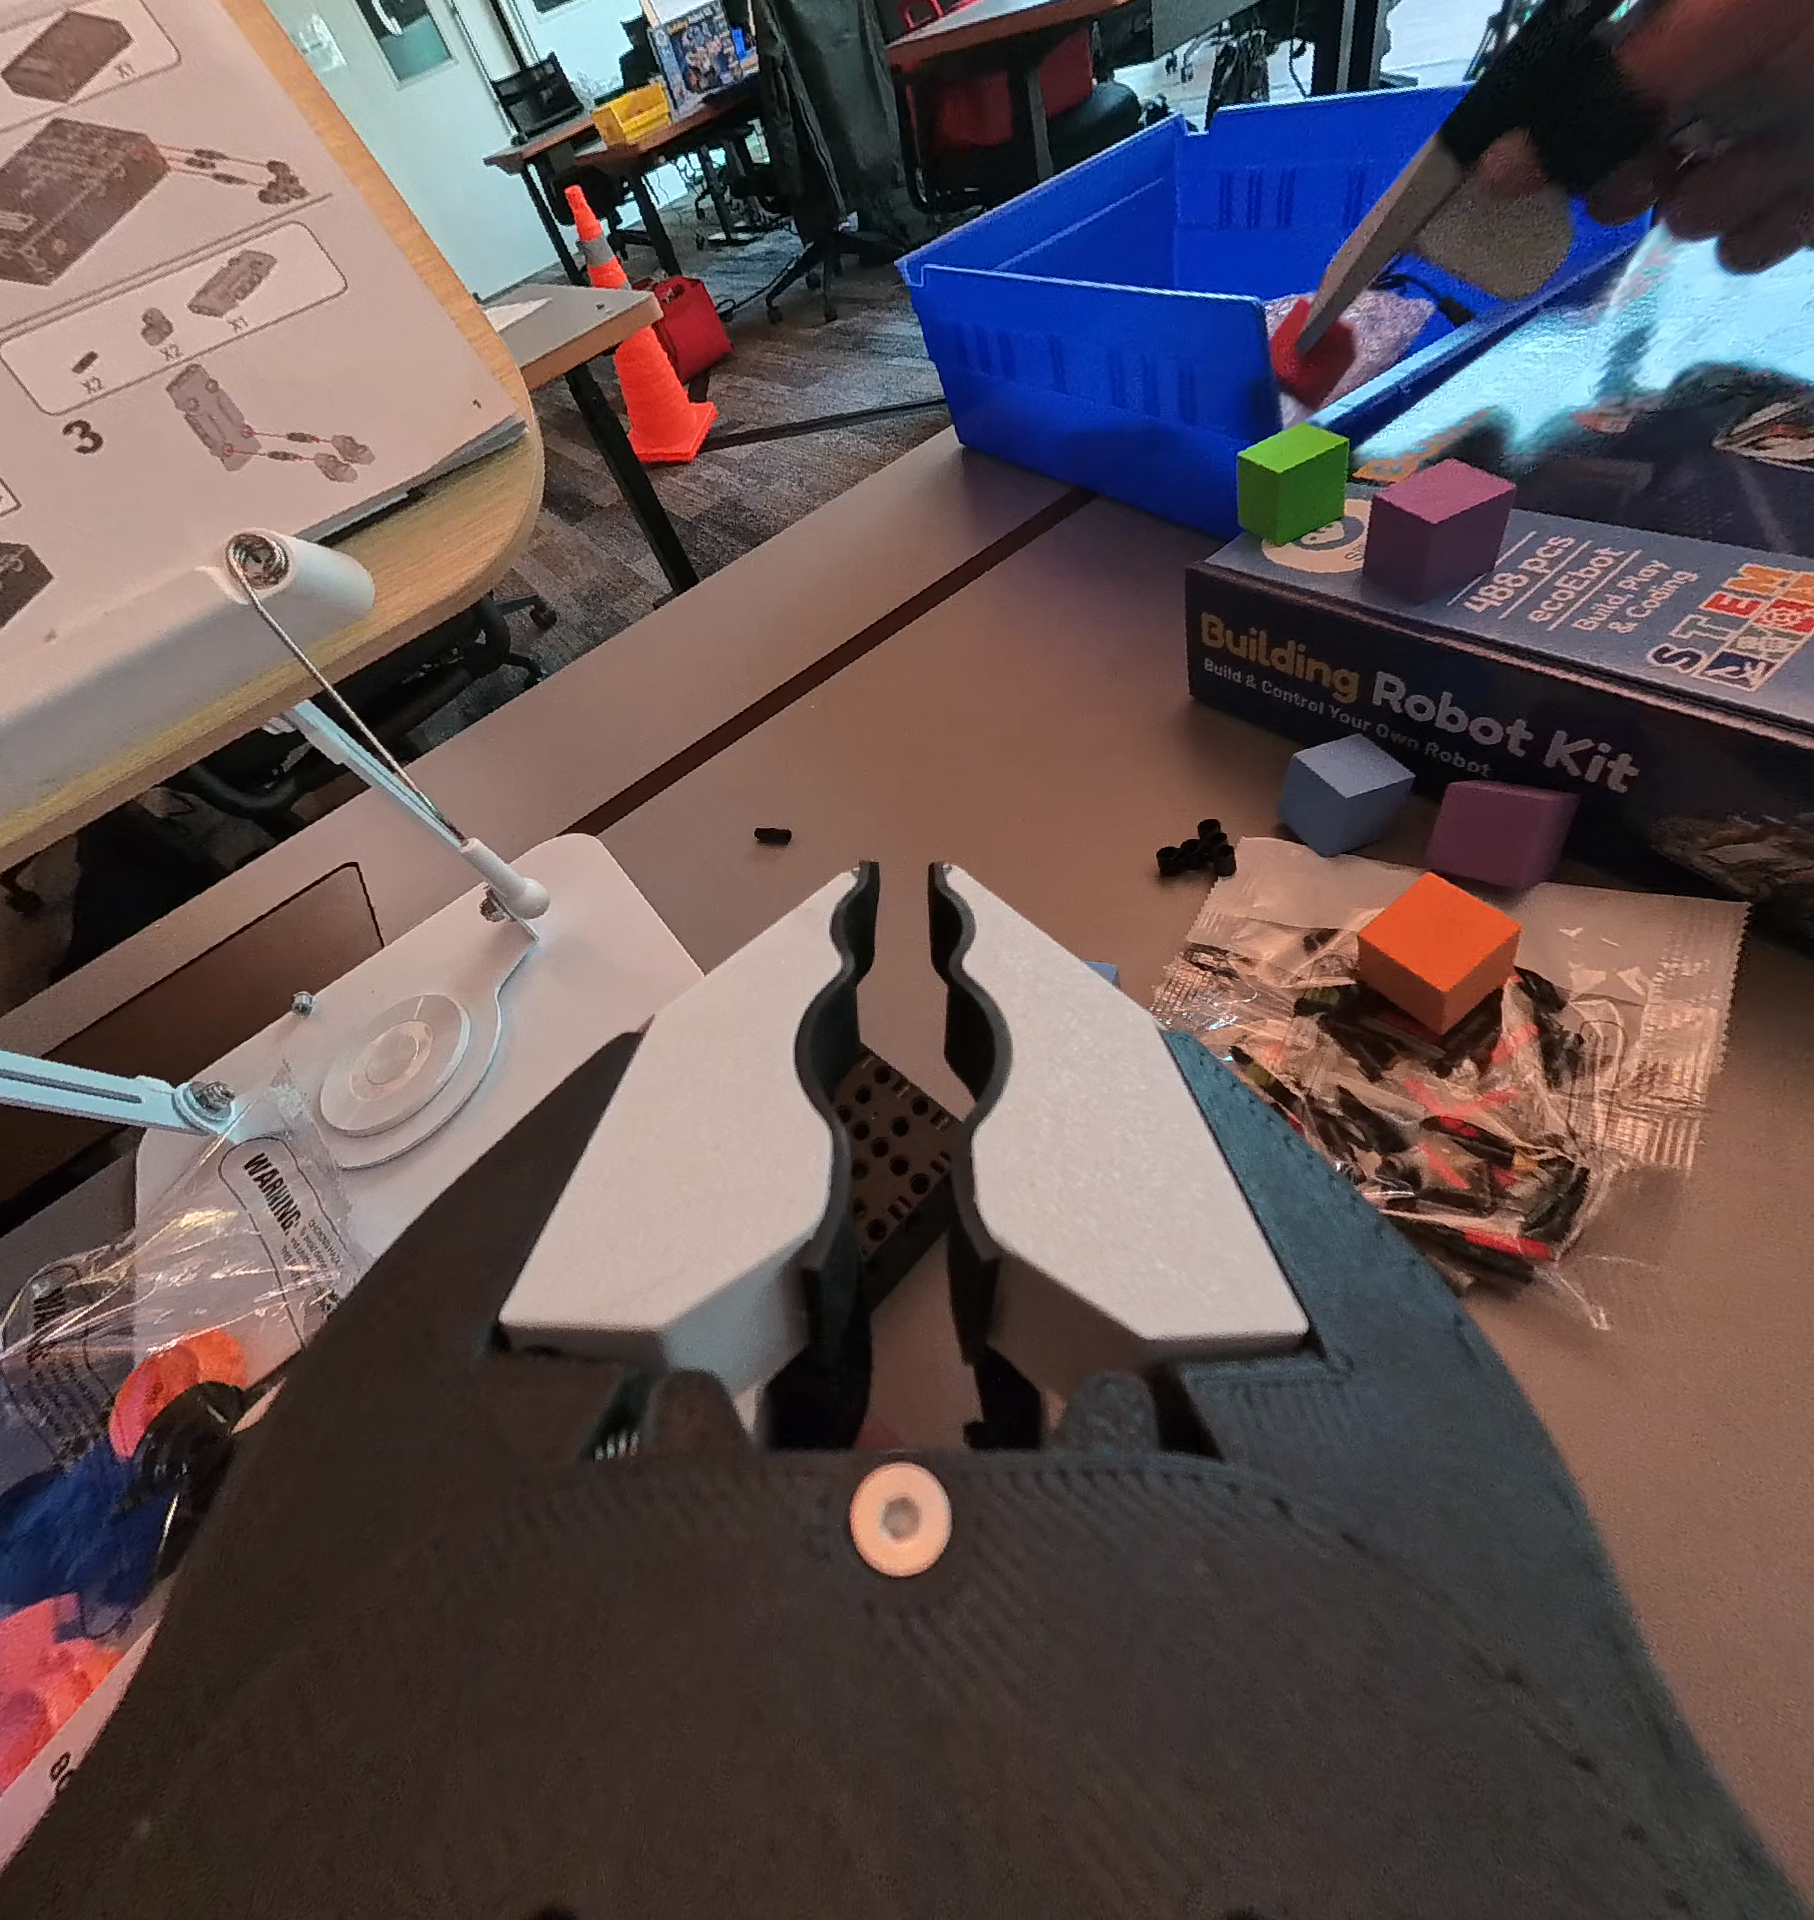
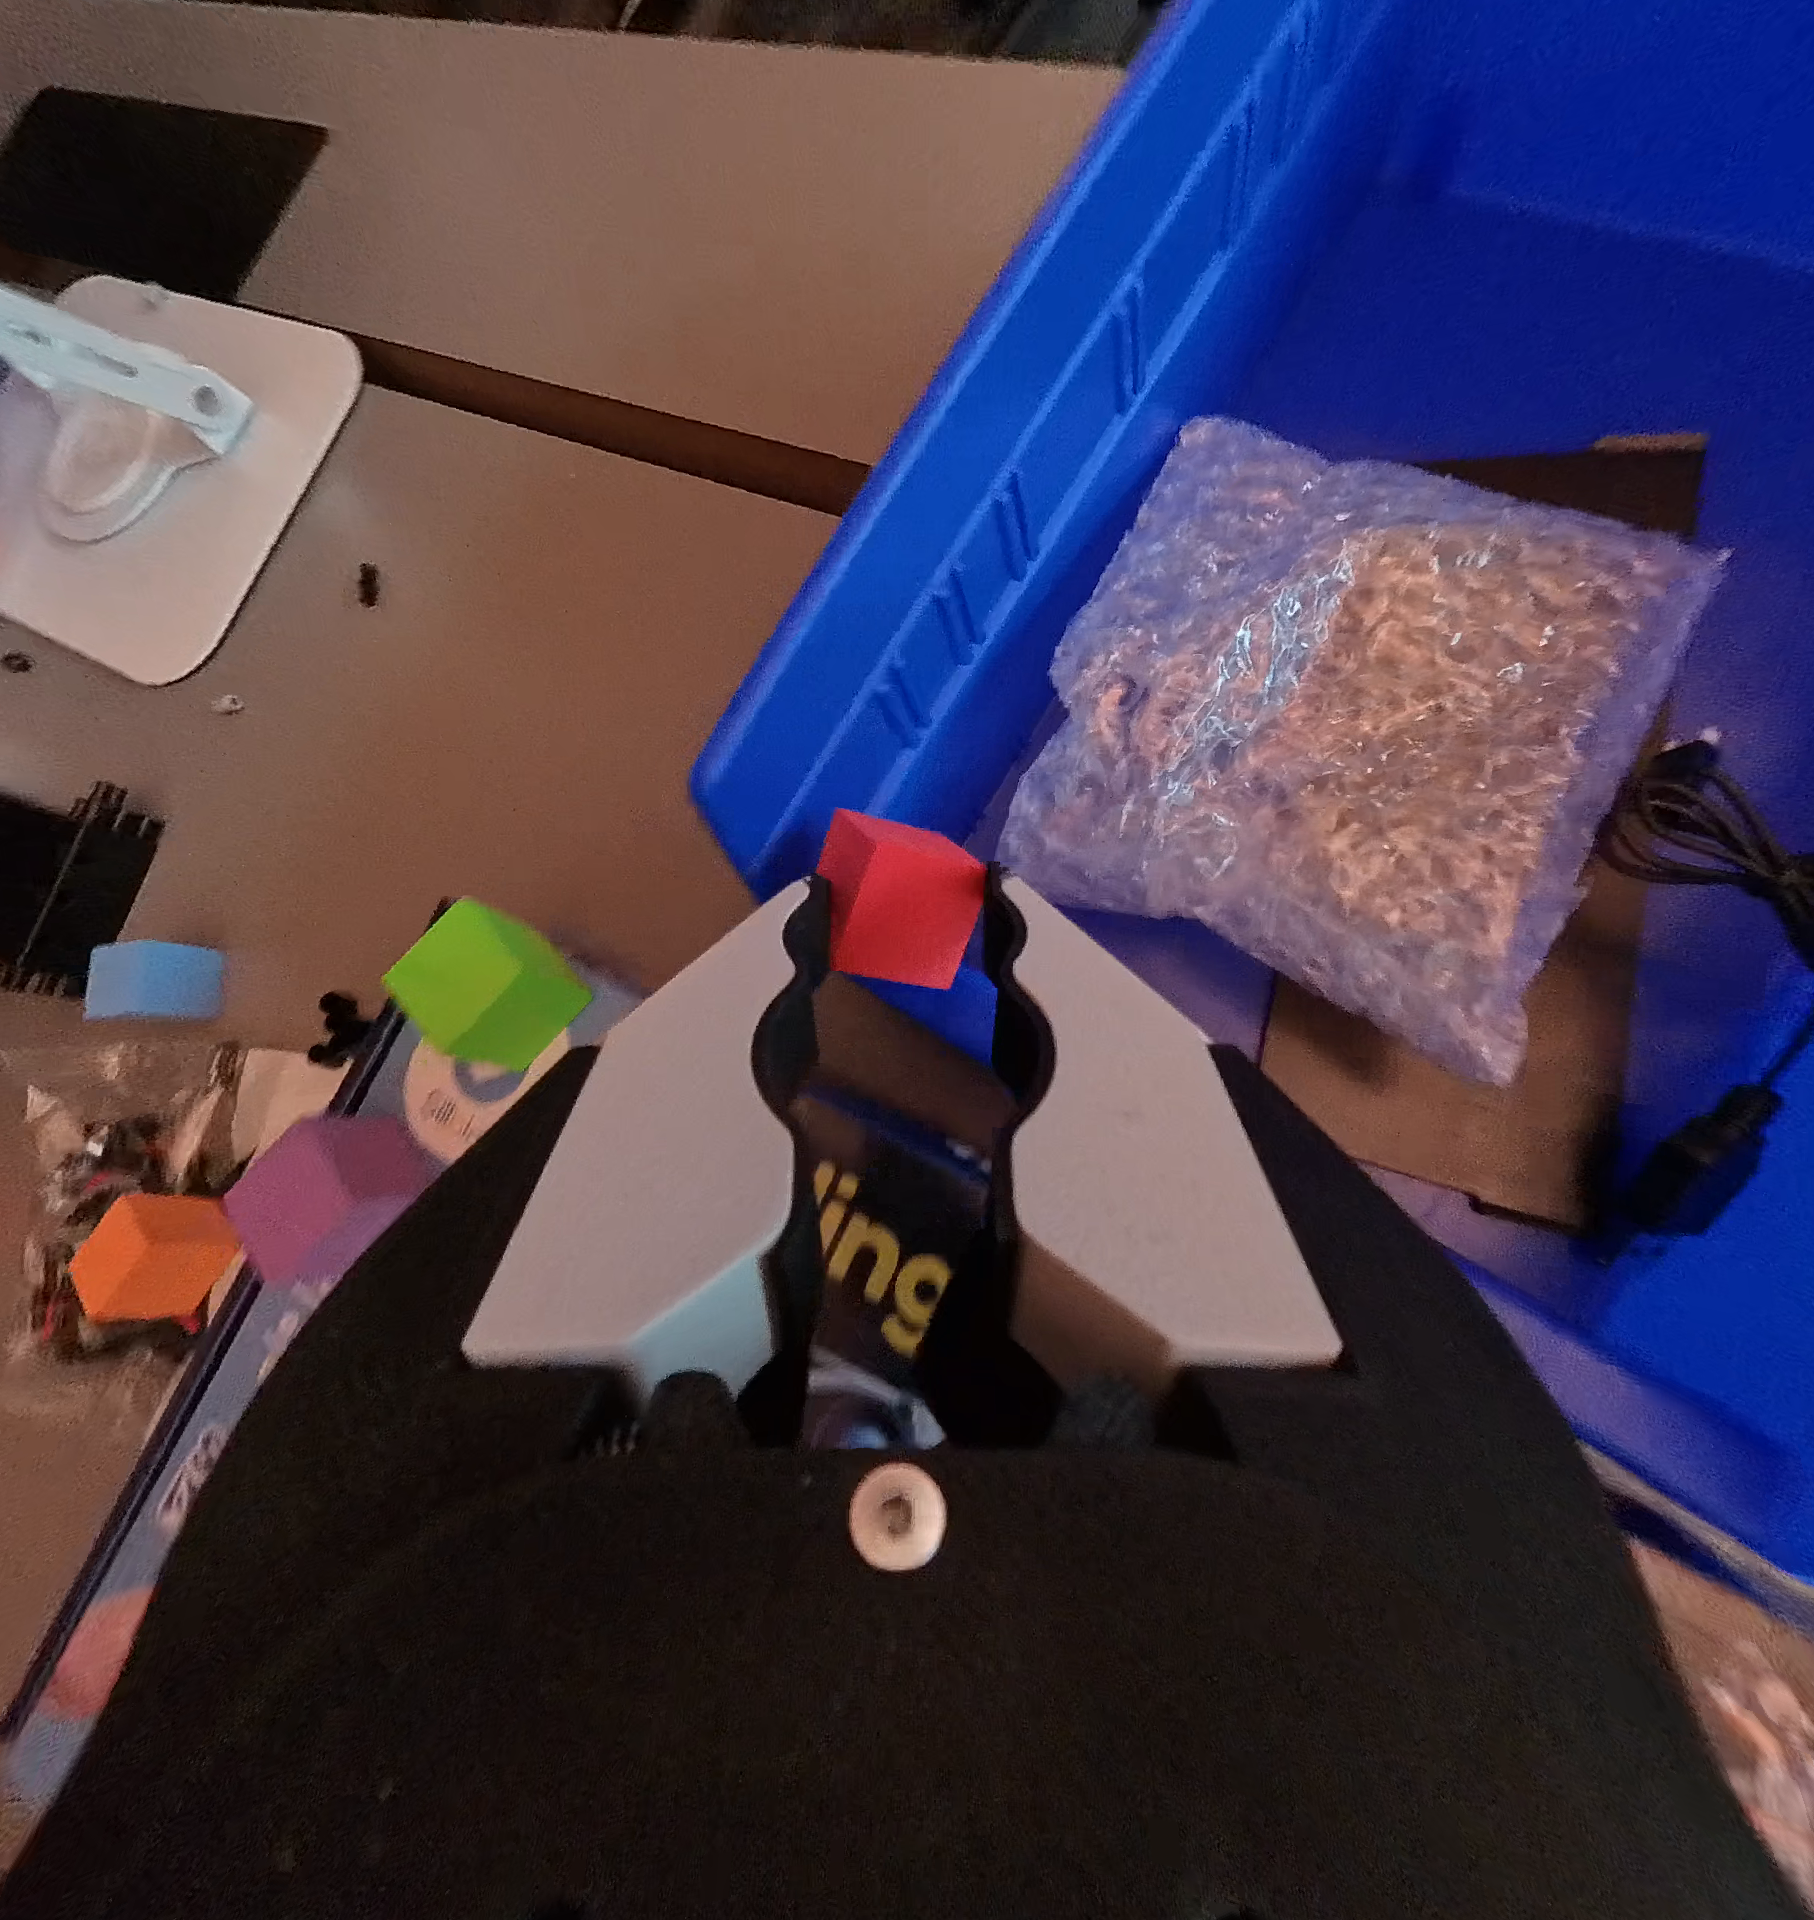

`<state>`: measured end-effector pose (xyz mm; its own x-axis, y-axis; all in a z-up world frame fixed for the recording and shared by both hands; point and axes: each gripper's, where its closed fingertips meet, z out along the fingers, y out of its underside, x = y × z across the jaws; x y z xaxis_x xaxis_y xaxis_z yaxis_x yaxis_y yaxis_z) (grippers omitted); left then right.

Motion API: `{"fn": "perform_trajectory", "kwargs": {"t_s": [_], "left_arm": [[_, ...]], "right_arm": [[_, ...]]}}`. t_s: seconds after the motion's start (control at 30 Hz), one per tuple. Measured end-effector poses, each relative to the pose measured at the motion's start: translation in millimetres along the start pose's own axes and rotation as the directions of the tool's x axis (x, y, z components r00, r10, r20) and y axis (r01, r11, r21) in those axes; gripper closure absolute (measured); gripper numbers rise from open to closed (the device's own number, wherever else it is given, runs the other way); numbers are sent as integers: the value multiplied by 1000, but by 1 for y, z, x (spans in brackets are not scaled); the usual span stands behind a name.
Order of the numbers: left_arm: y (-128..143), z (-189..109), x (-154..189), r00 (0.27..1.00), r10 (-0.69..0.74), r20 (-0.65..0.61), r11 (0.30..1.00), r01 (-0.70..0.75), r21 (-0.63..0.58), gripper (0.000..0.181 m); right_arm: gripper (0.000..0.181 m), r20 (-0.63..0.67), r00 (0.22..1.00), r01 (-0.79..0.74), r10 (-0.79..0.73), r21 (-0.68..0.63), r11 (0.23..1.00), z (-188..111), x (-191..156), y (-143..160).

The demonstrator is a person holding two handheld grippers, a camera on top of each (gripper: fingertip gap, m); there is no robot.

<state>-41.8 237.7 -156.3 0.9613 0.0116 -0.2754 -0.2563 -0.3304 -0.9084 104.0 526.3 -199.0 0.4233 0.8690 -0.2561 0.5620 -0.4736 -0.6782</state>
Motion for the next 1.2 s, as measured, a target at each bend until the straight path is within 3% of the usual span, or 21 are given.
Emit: {"fn": "perform_trajectory", "kwargs": {"t_s": [0.17,0.33,0.47,0.57,0.7,0.77,0.87,0.93,1.0,1.13,1.2], "left_arm": [[-1,0,3,1000,3,-7,1000,-3,2,173],[-1,1,8,1000,18,-12,1000,-18,-1,172],[1,2,9,1000,20,-15,1000,-20,-8,172],[3,3,8,1000,17,-13,1000,-17,-10,172],[3,2,7,1000,10,-11,1000,-10,-9,172],[2,2,7,1000,10,-11,1000,-10,-6,172],[1,2,8,1000,14,-14,1000,-14,-5,172],[1,3,9,1000,17,-17,1000,-17,-7,172],[2,4,10,1000,20,-20,1000,-20,-10,172],[4,4,10,1000,18,-22,1000,-18,-14,172],[4,3,9,1000,16,-22,1000,-16,-11,172]], "right_arm": [[153,8,985,171,-172,80,982,-56,-29,13],[153,-68,957,287,-282,73,955,-97,-45,59],[153,-124,941,319,-315,13,948,-101,-43,100],[155,-153,934,329,-324,8,944,-104,-42,114],[150,-189,914,346,-358,-93,934,-109,-38,135],[143,-194,906,360,-376,-111,926,-113,-41,137],[139,-229,872,431,-432,-57,901,-122,-59,114],[139,-178,866,478,-468,12,878,-115,-89,94],[136,-129,849,517,-513,-1,856,-94,-110,82],[127,-66,818,566,-571,-83,820,-41,-124,68],[133,-34,819,566,-573,-109,817,-19,-124,65]]}}
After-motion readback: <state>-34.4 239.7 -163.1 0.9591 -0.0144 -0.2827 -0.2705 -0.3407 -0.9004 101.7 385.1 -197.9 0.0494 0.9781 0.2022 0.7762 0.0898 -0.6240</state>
